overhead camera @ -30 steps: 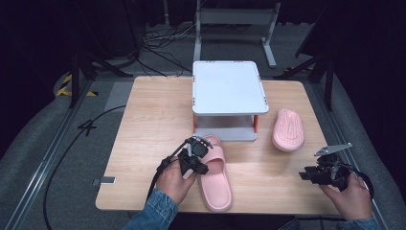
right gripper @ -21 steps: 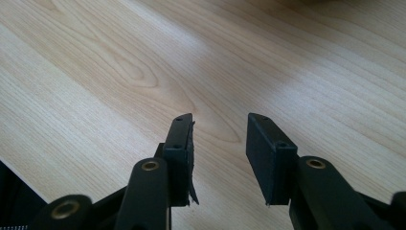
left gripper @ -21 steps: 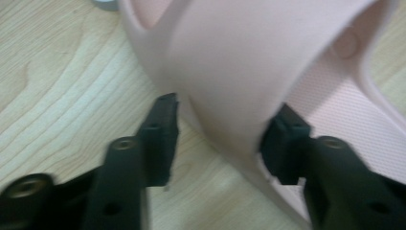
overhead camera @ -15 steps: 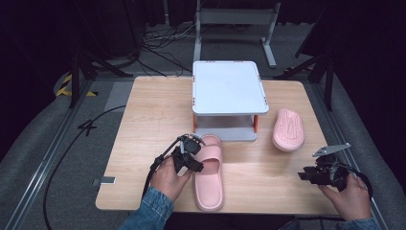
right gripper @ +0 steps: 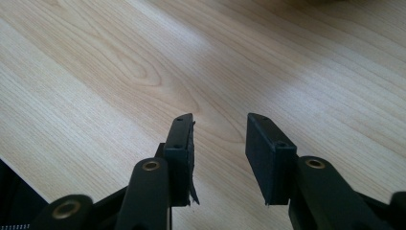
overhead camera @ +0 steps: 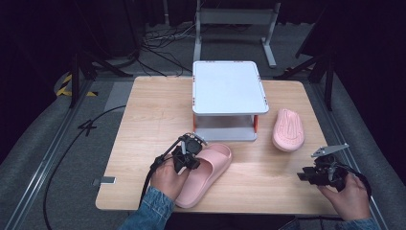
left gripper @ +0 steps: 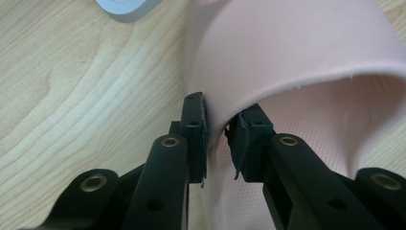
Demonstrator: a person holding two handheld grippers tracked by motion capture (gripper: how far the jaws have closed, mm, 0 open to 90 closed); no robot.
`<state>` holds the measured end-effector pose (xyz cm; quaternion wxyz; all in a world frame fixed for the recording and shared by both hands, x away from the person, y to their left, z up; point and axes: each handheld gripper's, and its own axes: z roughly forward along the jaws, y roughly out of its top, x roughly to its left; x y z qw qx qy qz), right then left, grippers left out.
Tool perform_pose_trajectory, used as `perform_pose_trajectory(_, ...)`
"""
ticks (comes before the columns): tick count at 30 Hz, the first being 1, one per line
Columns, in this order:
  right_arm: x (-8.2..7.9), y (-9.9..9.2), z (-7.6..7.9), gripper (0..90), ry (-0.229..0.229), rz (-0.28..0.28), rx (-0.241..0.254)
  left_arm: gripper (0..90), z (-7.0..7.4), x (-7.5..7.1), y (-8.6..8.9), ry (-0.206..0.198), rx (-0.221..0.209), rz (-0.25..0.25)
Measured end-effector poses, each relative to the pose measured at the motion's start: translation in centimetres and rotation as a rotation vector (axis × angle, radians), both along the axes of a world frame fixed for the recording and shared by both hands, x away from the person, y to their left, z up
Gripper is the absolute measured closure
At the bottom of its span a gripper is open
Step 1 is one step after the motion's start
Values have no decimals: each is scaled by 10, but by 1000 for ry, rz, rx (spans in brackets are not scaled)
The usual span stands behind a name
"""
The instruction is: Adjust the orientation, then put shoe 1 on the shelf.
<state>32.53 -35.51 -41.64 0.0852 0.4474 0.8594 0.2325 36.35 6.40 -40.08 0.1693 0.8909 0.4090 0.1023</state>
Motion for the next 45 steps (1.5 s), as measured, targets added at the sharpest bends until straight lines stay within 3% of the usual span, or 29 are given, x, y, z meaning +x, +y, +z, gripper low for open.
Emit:
perform_pose_trajectory(8,-3,-2,1,630,-8,-10,0,782,13,6,0,-20,-42,-1)
perform_pose_trajectory(17,-5,-4,2,632,-10,-17,-1,789,29,25,-12,-83,-56,15)
perform_pose_trajectory(28,1,1,1,632,-8,2,2,794,22,50,-23,-85,-69,74)
perform_pose_trajectory(33,2,3,1,632,-9,10,3,794,16,58,-23,-72,-51,108)
perform_pose_trajectory(36,3,3,0,631,-4,12,2,795,13,60,-21,-83,-29,141)
perform_pose_trajectory(45,3,5,0,630,-3,17,-1,759,3,64,-17,-113,44,178)
